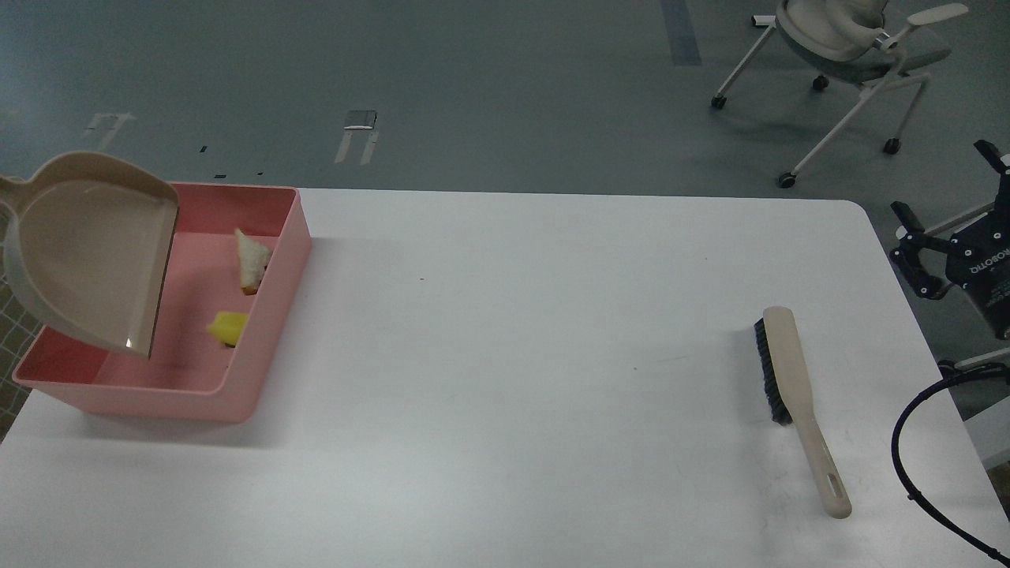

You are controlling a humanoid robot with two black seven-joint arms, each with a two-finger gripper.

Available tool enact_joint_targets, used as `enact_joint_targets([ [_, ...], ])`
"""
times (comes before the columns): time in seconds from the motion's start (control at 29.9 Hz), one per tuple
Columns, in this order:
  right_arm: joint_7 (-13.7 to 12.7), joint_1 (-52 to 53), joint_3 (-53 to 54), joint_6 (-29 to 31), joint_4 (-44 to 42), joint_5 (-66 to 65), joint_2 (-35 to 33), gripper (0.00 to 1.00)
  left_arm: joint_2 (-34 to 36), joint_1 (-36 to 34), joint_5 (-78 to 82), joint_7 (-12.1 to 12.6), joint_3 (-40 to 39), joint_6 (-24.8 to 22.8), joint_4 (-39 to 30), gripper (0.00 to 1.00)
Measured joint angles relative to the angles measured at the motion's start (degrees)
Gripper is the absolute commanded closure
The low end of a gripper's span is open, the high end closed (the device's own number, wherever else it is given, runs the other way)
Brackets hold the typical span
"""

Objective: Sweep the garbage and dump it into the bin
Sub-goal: 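Tilt the dustpan with the left gripper to dump debris into the bin, then lower the empty dustpan back onto the table with the left gripper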

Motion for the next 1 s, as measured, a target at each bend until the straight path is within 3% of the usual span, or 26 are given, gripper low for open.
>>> enact_joint_targets([
  [0.13,0.01,-0.02,1.30,0.00,0.14,0.15,0.00,0.10,1.93,-3.98,-0.94,0.32,-1.00,-0.26,-1.72,0.94],
  [0.33,-0.21,0.05,2.52,0.00,4.35,2.83,0.06,0.13,0.46,-17.26,-4.67,3.19,0.49,-5.85,-2.05,0.94],
  [0.43,-0.24,0.81,2.55,0.00,5.32,2.96,0.07,0.14,-2.85,-21.10,-7.51,4.07,3.78,-6.17,-2.04,0.94],
  [0.54,-0.25,1.91,2.18,0.00,6.70,2.96,0.09,0.03,-6.61,-24.46,-9.70,4.29,8.44,-6.23,-2.64,0.94],
  [0.7,-0.26,7.12,0.97,0.00,7.95,2.63,-0.48,0.03,-18.31,-33.08,-10.50,5.29,15.23,-6.23,-1.47,0.94],
  [1.0,-0.26,15.50,-4.23,0.00,5.26,2.30,-0.18,0.03,-32.31,-40.96,-9.75,5.61,21.19,-6.20,4.22,0.95],
])
